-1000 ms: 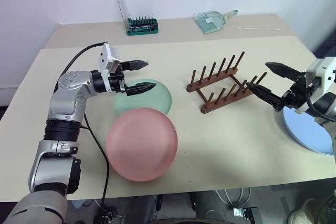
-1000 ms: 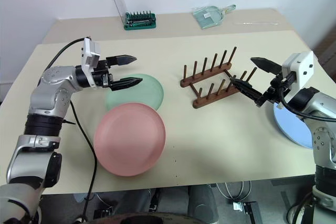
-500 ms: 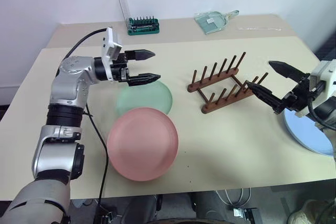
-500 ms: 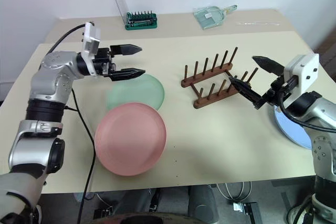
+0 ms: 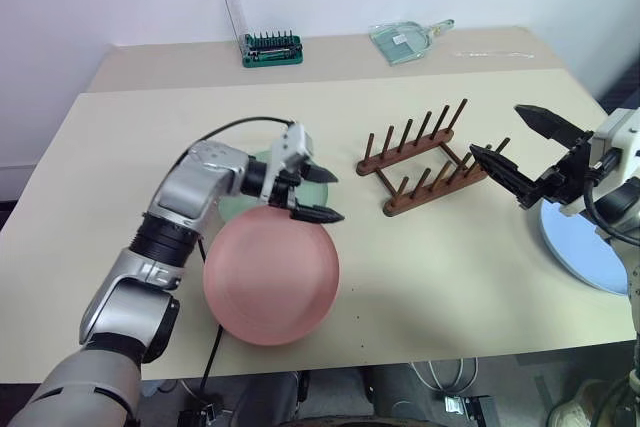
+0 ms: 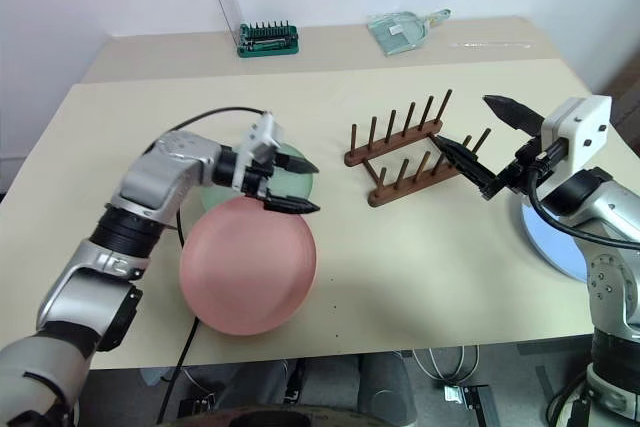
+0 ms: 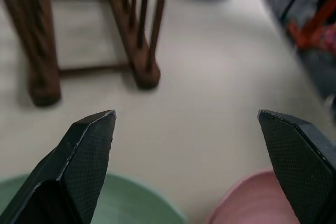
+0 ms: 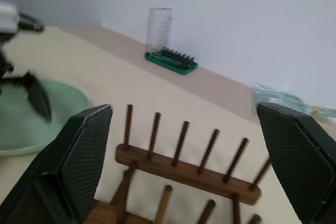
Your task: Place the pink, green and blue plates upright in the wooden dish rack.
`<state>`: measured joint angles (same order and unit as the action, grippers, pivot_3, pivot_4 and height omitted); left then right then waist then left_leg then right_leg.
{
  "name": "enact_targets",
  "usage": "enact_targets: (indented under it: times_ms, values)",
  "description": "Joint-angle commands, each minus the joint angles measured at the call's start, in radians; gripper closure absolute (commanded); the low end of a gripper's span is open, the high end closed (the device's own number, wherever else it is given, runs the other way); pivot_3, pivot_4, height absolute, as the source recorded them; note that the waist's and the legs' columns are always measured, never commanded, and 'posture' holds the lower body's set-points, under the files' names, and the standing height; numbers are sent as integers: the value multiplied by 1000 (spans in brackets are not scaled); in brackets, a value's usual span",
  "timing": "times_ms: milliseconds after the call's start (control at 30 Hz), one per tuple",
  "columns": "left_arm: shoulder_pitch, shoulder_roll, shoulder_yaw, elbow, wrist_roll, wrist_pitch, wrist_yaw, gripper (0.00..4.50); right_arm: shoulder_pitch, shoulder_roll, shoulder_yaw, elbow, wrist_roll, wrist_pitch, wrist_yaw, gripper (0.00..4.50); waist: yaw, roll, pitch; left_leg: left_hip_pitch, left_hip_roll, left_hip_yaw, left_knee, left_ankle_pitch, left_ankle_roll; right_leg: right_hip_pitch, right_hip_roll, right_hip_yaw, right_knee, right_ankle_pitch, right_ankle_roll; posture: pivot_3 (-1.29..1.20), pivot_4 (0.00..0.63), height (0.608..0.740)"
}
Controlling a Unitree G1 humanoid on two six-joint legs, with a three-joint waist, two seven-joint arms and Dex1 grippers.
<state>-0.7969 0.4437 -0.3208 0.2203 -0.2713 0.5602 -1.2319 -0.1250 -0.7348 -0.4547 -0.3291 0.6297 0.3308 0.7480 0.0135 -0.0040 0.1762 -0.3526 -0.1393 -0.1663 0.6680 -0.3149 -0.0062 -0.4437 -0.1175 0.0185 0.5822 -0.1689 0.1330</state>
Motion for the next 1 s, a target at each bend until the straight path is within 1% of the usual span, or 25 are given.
enact_targets:
  times_ms: [33, 200, 267, 300, 400, 467, 533, 600, 667, 767, 1000]
  values:
    - [-46, -45, 9, -96, -17, 104, 67, 0, 29, 41, -20, -41, -6, -41, -28, 39, 0, 0, 0, 0, 0, 0, 0, 0, 0, 0, 0, 0, 0, 0, 0, 0, 150, 740]
    - [-85, -108, -7, -145, -8, 263, 168, 0, 49, 64, -14, -57, -20, -57, -43, 39, 0, 0, 0, 0, -1, 0, 0, 0, 0, 0, 0, 1, 0, 0, 0, 0, 150, 740]
    - [-111, -127, -41, -151, 25, 338, 229, 0, 59, 69, -18, -55, -23, -66, -48, 39, -1, 0, 0, 1, 0, 0, 0, 0, 0, 0, 0, 1, 0, 0, 0, 0, 150, 740]
    - [-120, -133, -62, -154, 48, 349, 256, 0, 65, 71, -20, -56, -22, -70, -49, 39, 0, 0, 0, 1, 0, 0, 0, 0, 0, 0, 0, 1, 0, 0, 0, 0, 150, 740]
    - [-125, -141, -103, -190, 31, 433, 262, 0, 74, 74, -18, -56, -28, -80, -55, 39, -1, 0, 0, 1, 0, 1, 0, 0, 0, 0, 0, 1, 0, 0, 0, 0, 150, 740]
    - [-125, -147, -127, -186, 57, 419, 291, 0, 75, 76, -17, -57, -28, -83, -60, 39, -1, 0, 0, 1, 0, 1, 0, 0, 0, 0, 0, 1, 0, 0, 0, 0, 150, 740]
    - [-130, -159, -159, -155, 136, 380, 383, 0, 77, 77, -18, -62, -29, -84, -66, 39, 0, 1, 0, 1, 0, 1, 0, 0, 0, 0, 0, 1, 1, 0, 0, 0, 150, 740]
    - [-135, -209, -143, -136, 116, 444, 417, 0, 81, 79, -20, -66, -30, -84, -70, 39, 2, 0, 0, 1, 0, 1, 0, 0, 0, 1, 0, 2, 1, 0, 0, 0, 150, 740]
    - [-131, -236, -156, -131, 115, 453, 427, 0, 86, 81, -20, -66, -33, -86, -73, 39, 2, 0, 0, 1, 0, 1, 0, 0, 0, 1, 0, 2, 0, 0, 0, 0, 150, 740]
    - [-123, -262, -187, -116, 157, 454, 490, 0, 90, 82, -21, -70, -35, -86, -77, 39, 1, 0, 0, 1, -1, 1, 0, 0, 0, 1, 0, 2, 0, 0, 0, 0, 150, 740]
    - [-156, -355, -173, -11, 168, 483, 560, 0, 90, 76, -27, -75, -33, -84, -83, 39, 1, 1, 0, 1, 0, 2, 0, 0, 0, 1, 0, 2, 1, 0, 0, 0, 150, 740]
